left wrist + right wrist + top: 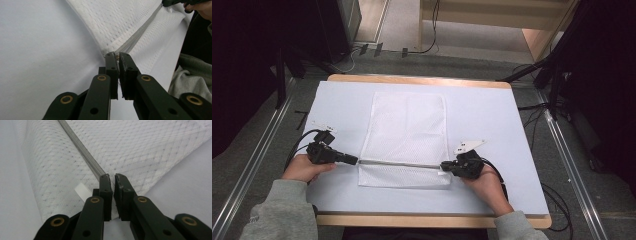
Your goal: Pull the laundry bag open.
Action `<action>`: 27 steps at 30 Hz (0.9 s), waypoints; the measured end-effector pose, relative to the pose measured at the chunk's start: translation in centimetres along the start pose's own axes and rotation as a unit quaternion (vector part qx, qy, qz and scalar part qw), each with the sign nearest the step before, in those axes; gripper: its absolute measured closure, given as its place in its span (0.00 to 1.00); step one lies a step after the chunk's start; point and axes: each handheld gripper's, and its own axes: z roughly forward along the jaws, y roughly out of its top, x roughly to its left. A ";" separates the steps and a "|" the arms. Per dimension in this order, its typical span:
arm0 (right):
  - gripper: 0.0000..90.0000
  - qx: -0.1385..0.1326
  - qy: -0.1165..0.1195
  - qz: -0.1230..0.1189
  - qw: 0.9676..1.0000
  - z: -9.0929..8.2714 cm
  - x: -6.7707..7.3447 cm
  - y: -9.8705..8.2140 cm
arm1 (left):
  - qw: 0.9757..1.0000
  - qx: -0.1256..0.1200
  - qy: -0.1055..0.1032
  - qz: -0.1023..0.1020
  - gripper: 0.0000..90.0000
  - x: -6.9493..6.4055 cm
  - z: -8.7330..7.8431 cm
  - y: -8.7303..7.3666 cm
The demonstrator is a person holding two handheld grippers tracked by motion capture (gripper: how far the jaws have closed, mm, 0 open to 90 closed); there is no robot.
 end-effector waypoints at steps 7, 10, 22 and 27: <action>0.79 0.005 0.022 0.015 1.000 0.0 0.0 0.3 | 0.999 -0.026 0.011 0.031 0.78 -0.1 0.0 -0.2; 0.74 -0.001 0.023 0.017 1.000 -0.2 0.0 0.6 | 0.998 -0.044 0.023 0.046 0.72 -0.2 -0.2 -0.2; 0.50 -0.035 0.000 0.035 0.999 -1.8 -1.3 0.5 | 0.989 -0.096 0.098 0.052 0.52 -0.1 -1.0 -0.3; 0.43 -0.044 -0.017 0.047 0.998 -2.6 -2.3 0.1 | 0.987 -0.107 0.116 0.044 0.44 0.3 -1.3 -0.3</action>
